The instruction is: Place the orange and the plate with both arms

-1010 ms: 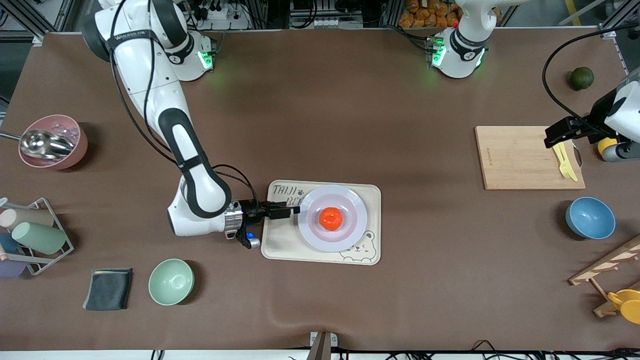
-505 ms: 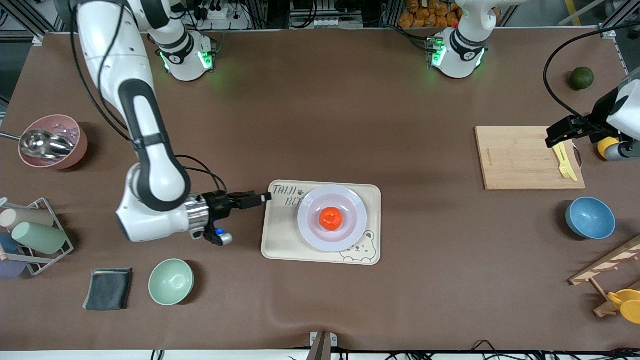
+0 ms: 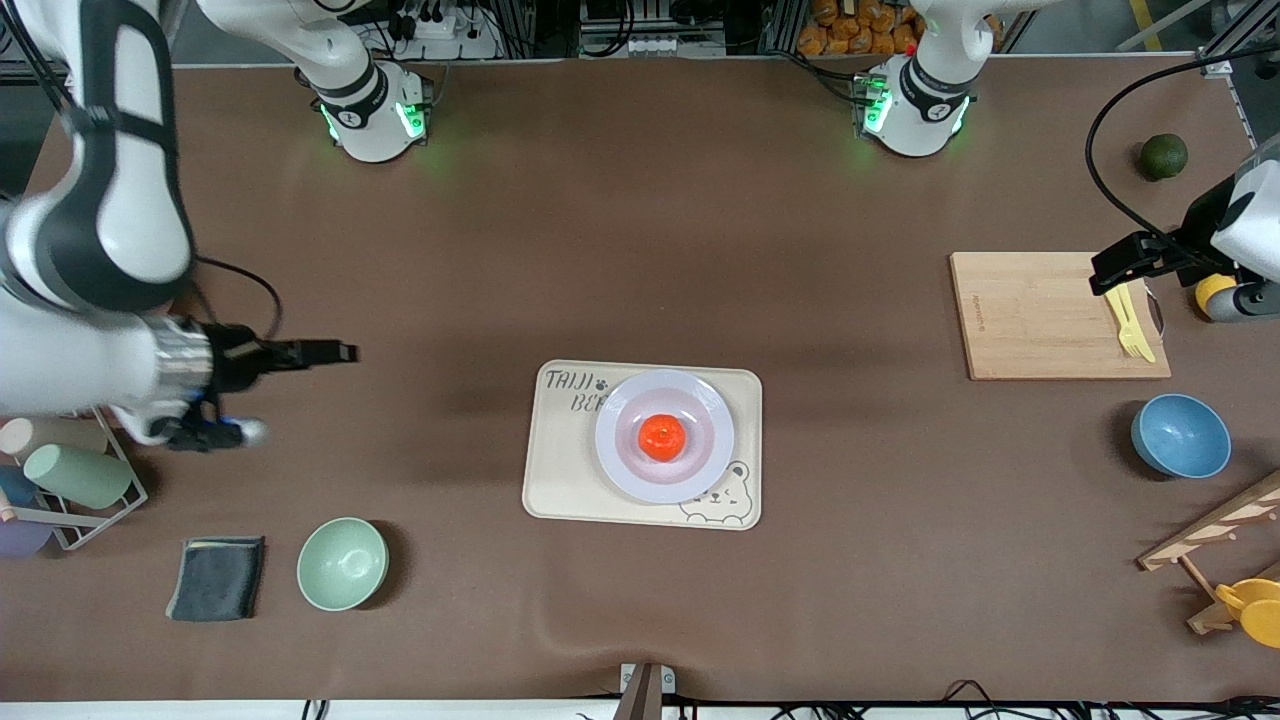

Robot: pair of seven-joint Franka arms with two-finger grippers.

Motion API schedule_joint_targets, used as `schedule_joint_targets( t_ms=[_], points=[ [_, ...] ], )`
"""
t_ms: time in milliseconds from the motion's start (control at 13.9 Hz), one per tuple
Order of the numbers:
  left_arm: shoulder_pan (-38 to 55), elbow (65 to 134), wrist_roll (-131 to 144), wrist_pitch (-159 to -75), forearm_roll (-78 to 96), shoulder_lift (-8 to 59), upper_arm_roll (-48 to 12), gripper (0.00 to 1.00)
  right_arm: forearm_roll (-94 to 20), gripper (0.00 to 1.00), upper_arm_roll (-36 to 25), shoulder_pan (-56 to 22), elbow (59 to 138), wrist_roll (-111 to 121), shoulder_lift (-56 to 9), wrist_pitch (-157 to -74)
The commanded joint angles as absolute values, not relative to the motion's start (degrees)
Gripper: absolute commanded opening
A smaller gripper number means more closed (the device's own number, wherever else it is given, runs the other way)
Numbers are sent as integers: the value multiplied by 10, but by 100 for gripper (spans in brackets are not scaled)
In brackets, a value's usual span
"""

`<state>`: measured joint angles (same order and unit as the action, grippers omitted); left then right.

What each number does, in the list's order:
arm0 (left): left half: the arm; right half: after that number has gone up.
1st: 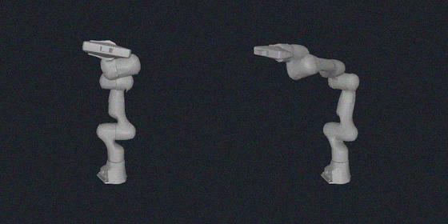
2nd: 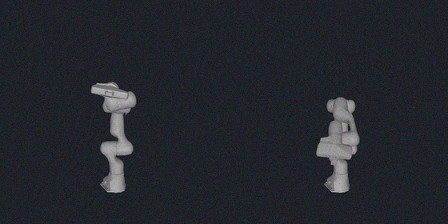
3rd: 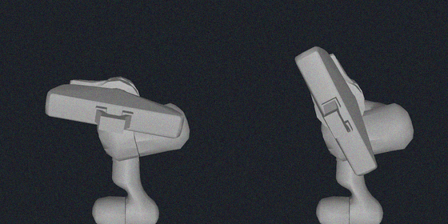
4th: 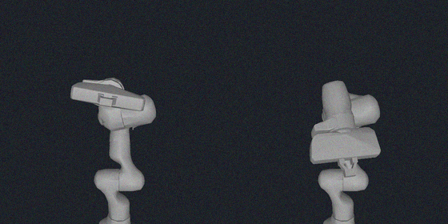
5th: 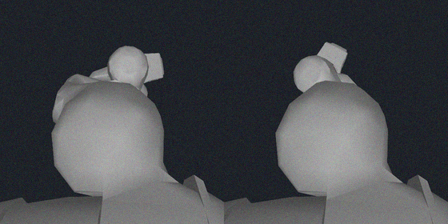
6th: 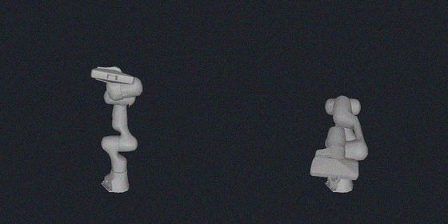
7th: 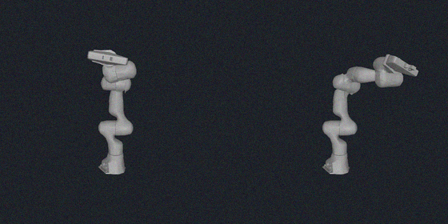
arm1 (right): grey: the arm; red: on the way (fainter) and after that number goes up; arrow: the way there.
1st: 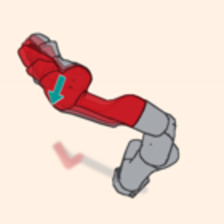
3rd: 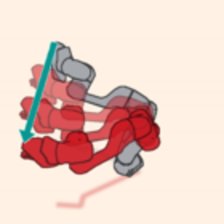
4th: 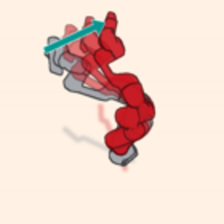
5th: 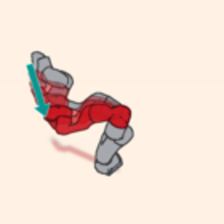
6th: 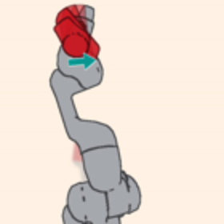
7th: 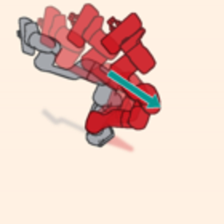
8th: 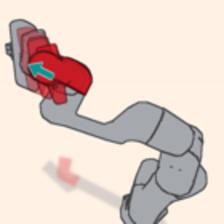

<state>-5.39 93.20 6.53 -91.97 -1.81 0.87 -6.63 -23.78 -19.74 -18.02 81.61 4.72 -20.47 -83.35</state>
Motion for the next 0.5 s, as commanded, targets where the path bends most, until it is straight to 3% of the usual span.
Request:
schedule_joint_targets(
  t_ms=[0,144,433],
  points=[
    [-54,938,60,-917,-4,2,-69,100,-144,100,-186,-158,838,79,-113,-821],
    [-52,936,61,-918,-4,4,-69,100,-137,100,-146,-86,835,109,-84,-794],
    [-49,919,54,-917,-12,7,-69,100,-22,100,-6,24,831,104,-33,-798]
  ],
)
